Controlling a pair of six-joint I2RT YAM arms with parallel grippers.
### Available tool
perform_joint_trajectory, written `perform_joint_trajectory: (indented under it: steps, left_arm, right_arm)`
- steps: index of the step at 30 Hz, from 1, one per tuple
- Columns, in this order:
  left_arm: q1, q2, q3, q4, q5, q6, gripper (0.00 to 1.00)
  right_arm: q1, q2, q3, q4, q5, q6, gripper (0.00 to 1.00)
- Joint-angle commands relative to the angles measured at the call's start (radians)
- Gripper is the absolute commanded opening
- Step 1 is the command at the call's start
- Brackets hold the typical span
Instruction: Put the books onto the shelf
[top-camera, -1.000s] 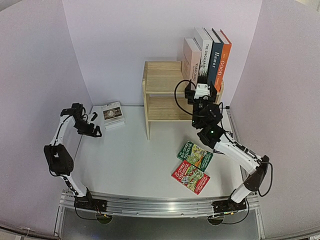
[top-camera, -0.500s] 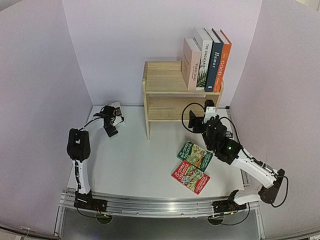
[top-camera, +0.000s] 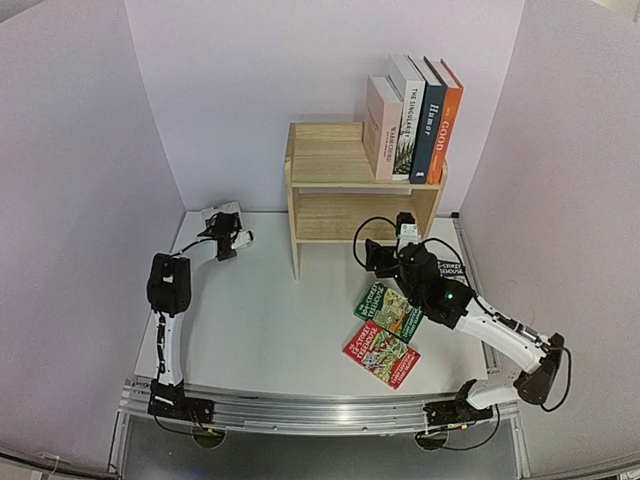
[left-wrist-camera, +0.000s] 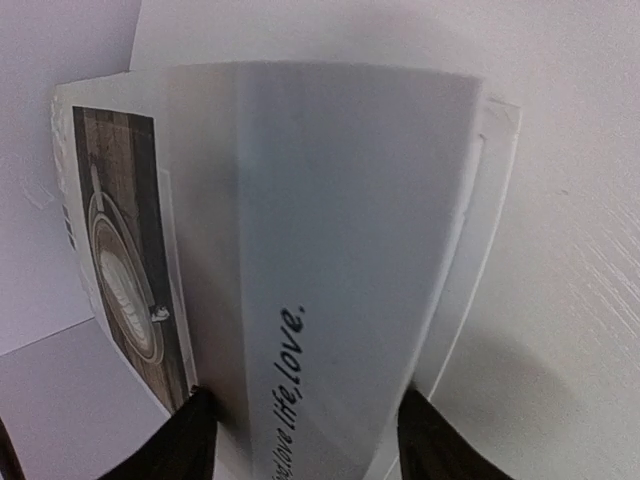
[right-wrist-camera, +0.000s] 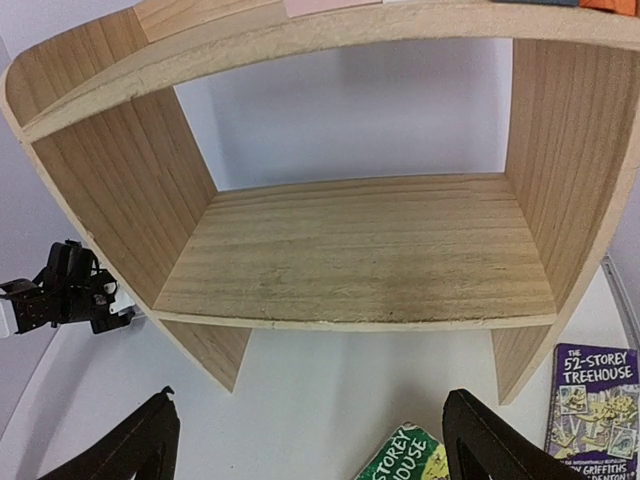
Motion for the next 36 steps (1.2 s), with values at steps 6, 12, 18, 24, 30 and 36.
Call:
perform_joint_trajectory:
  steps: [6, 12, 18, 24, 30, 36]
  left_arm:
    - [0.009, -0.028, -0.021, -0.01, 0.047, 0.029, 0.0]
    - [0.037, -0.122, -0.036, -0.09, 0.093, -0.032, 0.0]
    - [0.033, -0.351, -0.246, -0.19, 0.16, -0.036, 0.0]
    - [0.011, -0.652, -0.5, -0.537, 0.317, -0.041, 0.0]
    - [-0.157, -0.969, -0.878, -0.658, 0.385, -0.073, 0.0]
    - [-0.437, -1.08, -1.025, -0.626, 0.348, -0.297, 0.0]
  right_arm:
    - [0.004, 0.04, -0.003, -0.024, -0.112, 0.093, 0.88]
    - [0.004, 0.066, 0.028, -0.036, -0.152, 0.076, 0.88]
    - [0.024, 0.147, 0.066, -0.083, -0.269, 0.126, 0.88]
    - [0.089, 0.281, 0.134, -0.153, -0.37, 0.232, 0.88]
    - [0.145, 0.491, 0.266, -0.158, -0.466, 0.32, 0.86]
    - [0.16, 0.695, 0.427, -0.158, -0.63, 0.41, 0.83]
